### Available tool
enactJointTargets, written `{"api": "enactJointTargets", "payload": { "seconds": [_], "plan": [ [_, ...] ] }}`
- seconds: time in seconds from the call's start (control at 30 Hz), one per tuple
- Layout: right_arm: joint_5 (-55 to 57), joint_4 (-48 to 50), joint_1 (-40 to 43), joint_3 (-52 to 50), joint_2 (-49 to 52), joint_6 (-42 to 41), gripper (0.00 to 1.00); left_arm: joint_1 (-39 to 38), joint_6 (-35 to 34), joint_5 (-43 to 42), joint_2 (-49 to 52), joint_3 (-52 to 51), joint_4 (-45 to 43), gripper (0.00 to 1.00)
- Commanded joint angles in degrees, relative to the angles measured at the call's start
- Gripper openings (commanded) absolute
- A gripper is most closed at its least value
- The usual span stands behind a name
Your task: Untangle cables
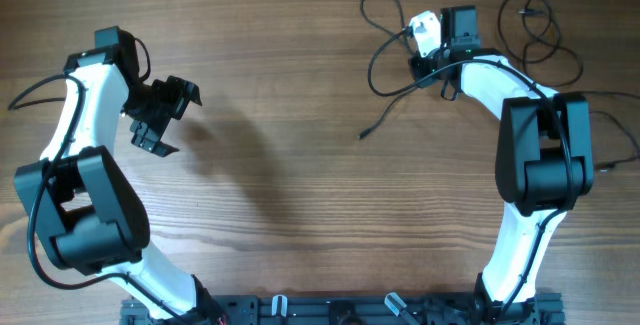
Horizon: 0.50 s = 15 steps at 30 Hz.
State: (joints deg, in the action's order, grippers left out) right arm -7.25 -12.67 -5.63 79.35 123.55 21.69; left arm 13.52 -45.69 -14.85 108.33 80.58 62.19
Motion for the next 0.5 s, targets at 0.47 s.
{"api": "enactJointTargets", "payload": {
  "seconds": [0.47],
  "plan": [
    [7.67,-23.04,0.35,0.04,-57.61,-17.09,1.0,0.22,0.31,-0.26,-1.73,0.02,0.22,1.0]
  ]
}}
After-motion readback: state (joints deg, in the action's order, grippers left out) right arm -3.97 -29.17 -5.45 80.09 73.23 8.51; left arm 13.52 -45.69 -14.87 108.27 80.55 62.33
